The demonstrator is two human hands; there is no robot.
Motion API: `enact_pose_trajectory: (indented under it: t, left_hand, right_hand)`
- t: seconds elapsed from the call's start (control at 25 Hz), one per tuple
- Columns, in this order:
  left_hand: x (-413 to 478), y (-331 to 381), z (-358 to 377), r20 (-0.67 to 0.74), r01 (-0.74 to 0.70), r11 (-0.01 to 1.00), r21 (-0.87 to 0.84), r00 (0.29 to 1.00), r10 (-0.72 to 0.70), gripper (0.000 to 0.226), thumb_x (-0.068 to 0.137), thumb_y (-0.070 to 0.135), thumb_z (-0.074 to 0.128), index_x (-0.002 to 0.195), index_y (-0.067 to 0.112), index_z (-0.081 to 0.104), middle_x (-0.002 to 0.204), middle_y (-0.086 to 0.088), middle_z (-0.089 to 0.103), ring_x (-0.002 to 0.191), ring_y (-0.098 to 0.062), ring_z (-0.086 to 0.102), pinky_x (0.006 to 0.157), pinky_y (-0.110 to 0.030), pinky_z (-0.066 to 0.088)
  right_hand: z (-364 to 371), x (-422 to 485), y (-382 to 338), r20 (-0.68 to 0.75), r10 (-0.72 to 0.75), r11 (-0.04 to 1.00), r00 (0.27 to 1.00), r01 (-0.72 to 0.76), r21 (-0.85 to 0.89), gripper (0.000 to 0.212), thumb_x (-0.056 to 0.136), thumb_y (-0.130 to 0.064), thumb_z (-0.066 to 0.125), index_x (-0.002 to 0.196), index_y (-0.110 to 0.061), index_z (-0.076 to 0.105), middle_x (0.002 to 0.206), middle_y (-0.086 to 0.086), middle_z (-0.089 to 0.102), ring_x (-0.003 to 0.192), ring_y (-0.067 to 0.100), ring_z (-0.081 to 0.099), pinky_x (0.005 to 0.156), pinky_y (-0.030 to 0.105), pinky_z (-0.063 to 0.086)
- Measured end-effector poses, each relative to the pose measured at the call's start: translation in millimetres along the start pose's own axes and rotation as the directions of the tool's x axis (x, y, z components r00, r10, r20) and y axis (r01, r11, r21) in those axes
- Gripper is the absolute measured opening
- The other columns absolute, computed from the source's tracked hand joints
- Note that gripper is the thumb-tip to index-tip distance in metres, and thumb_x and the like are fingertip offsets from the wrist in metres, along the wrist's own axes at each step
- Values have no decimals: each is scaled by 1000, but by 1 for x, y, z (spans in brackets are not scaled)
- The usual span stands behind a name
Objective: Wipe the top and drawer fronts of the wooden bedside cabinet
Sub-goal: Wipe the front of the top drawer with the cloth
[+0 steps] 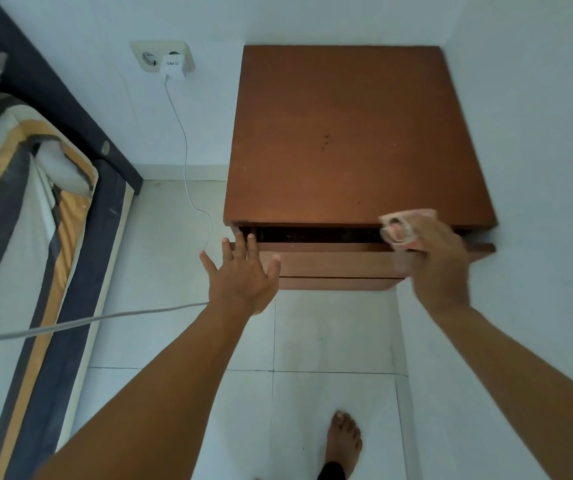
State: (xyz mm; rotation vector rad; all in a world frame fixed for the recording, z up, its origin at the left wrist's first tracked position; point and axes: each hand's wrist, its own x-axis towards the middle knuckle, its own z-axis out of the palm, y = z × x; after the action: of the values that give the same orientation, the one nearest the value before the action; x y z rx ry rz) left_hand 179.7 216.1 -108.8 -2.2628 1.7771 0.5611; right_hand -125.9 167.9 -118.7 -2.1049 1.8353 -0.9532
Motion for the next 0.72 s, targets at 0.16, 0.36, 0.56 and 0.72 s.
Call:
enact_pose_trajectory:
  t: [0.16,0.36,0.56,0.72]
  left_hand:
    - [-1,-16,19,-134,-78,997,-14,988,75,74,100,60,0,163,21,-2,171,-1,-2,157,-25,-5,118,-67,-6]
    - [8,-41,67,-441,-208,978,-22,880,178,65,103,55,6,163,30,6,171,5,4,158,-21,-3,120,-68,0]
    - [24,-37,96,-671,-231,973,-1,722,170,63,104,54,20,159,25,30,166,1,29,156,-26,18,118,-69,11]
    - [34,-37,107,-781,-231,973,18,605,158,64,104,58,18,157,27,35,163,0,35,155,-25,21,119,-70,5]
  right_hand:
    - [94,-30,-96,221,-282,942,934,313,-123,46,90,-11,71,136,-20,65,144,6,61,134,32,54,105,45,47]
    - [123,-52,-82,56,-277,903,959,279,-326,50,96,-50,49,142,-31,57,146,-6,57,140,24,47,114,50,33]
    - [82,-41,25,-205,-255,871,945,133,-473,41,102,-54,50,125,-26,68,133,0,65,132,28,54,108,50,36]
    - [59,-30,94,-292,-226,870,929,58,-490,46,103,-54,43,128,-23,67,134,5,64,132,33,51,106,52,39]
